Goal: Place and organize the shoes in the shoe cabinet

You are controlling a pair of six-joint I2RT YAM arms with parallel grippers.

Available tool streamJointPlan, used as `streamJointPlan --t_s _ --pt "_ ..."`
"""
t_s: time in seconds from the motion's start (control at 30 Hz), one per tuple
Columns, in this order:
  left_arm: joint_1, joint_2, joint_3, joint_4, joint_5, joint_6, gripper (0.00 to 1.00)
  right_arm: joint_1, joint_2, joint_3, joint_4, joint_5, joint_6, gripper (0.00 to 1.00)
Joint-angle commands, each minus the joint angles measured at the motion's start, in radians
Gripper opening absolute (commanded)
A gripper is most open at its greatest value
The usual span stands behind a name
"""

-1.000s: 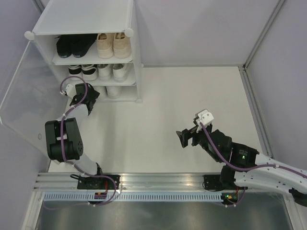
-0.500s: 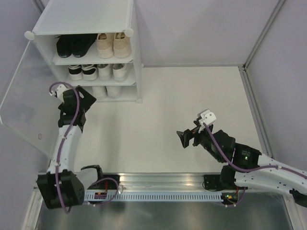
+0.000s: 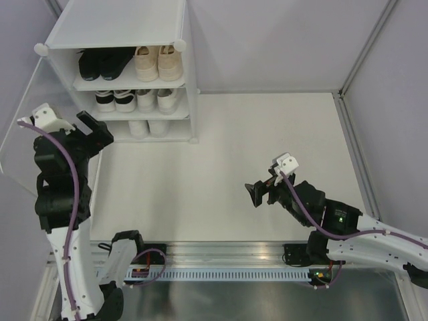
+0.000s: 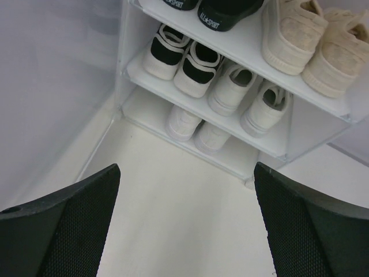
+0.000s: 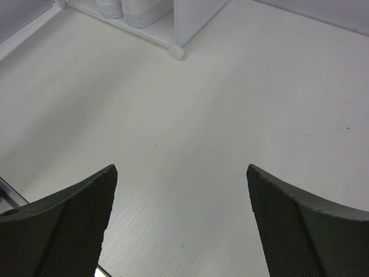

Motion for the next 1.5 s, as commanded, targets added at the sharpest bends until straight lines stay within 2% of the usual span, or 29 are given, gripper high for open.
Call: streamJointPlan --t_s 0.0,0.1,0.27,0.53,0.7,0.8,0.9,1.0,1.1,1.17,1.23,1.27,1.4,1.47 --pt "-0.003 -0.002 0.194 -0.176 0.048 0.099 1.00 -0.003 0.017 0.004 0.022 0.002 -0.009 0.96" --pt "-0.003 0.009 0.348 -0.272 0.008 0.131 1.00 -0.003 0.029 0.004 0.023 0.010 -0.009 0.96" --pt "-0.002 0.022 0.520 -0.396 -0.153 0.168 1.00 -0.003 0.049 -0.003 0.026 0.007 -0.006 0.97" --pt "-0.003 -0.037 0.543 -0.425 -0.486 0.231 1.00 -0.003 0.114 0.003 0.014 -0.024 -0.005 0.96" --pt "-0.003 -0.040 0.552 -0.419 -0.619 0.269 0.99 -0.003 0.153 0.001 0.026 -0.032 -0.006 0.97" --pt "-0.003 -0.037 0.557 -0.401 -0.731 0.311 0.97 -0.003 0.169 0.001 0.032 -0.029 -0.006 0.98" --pt "-0.006 -0.034 0.538 -0.358 -0.837 0.351 1.00 -0.003 0.170 -0.013 0.057 -0.030 -0.006 0.98" --pt "-0.026 -0.040 0.514 -0.298 -0.876 0.404 1.00 -0.002 0.173 -0.013 0.052 -0.039 -0.006 0.98" --pt "-0.058 -0.051 0.443 -0.169 -0.884 0.447 1.00 -0.003 0.172 -0.014 0.052 -0.047 -0.003 0.98" --pt "-0.104 -0.041 0.429 -0.143 -0.876 0.455 1.00 -0.003 0.167 -0.014 0.052 -0.052 -0.002 0.98" --pt "-0.127 -0.008 0.445 -0.145 -0.929 0.466 1.00 -0.002 0.163 -0.016 0.054 -0.052 -0.003 0.98" --pt "-0.187 -0.007 0.439 -0.110 -0.948 0.493 1.00 -0.002 0.161 -0.017 0.055 -0.050 -0.003 0.98" --pt "-0.268 -0.011 0.426 -0.034 -0.995 0.539 1.00 -0.003 0.158 -0.020 0.054 -0.055 0.000 0.98" --pt "-0.359 -0.013 0.431 -0.028 -1.035 0.542 1.00 -0.002 0.158 -0.020 0.054 -0.058 0.001 0.98"
